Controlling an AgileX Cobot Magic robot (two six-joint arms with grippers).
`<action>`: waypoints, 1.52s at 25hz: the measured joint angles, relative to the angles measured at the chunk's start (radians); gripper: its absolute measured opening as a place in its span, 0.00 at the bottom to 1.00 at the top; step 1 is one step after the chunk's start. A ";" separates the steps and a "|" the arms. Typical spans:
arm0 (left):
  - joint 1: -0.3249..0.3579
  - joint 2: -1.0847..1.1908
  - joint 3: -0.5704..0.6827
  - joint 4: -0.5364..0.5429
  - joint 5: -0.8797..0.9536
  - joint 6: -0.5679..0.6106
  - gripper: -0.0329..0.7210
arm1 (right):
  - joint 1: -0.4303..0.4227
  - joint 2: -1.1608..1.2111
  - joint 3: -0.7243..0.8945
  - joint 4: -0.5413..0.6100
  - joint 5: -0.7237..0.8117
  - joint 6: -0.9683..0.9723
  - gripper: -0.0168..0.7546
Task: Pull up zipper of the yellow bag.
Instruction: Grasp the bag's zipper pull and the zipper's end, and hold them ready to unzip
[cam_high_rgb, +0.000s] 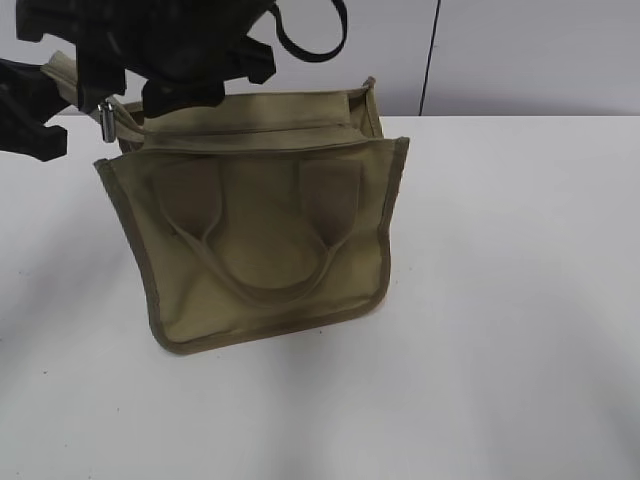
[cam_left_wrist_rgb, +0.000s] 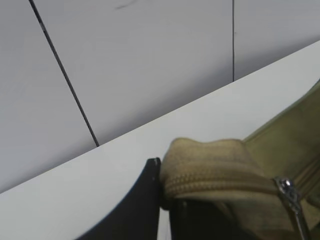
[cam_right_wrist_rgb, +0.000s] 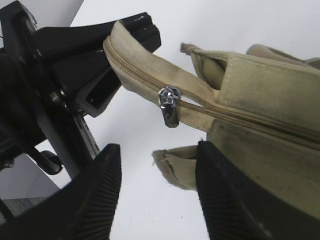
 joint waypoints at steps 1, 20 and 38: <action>0.000 0.000 0.000 0.000 0.004 0.000 0.05 | 0.000 0.007 0.000 0.018 -0.011 -0.007 0.51; 0.000 -0.014 0.000 0.010 0.002 -0.020 0.05 | 0.000 0.130 -0.002 0.016 -0.208 -0.059 0.28; 0.000 -0.031 0.000 0.017 0.069 -0.048 0.05 | 0.000 0.094 -0.003 0.015 -0.143 -0.199 0.01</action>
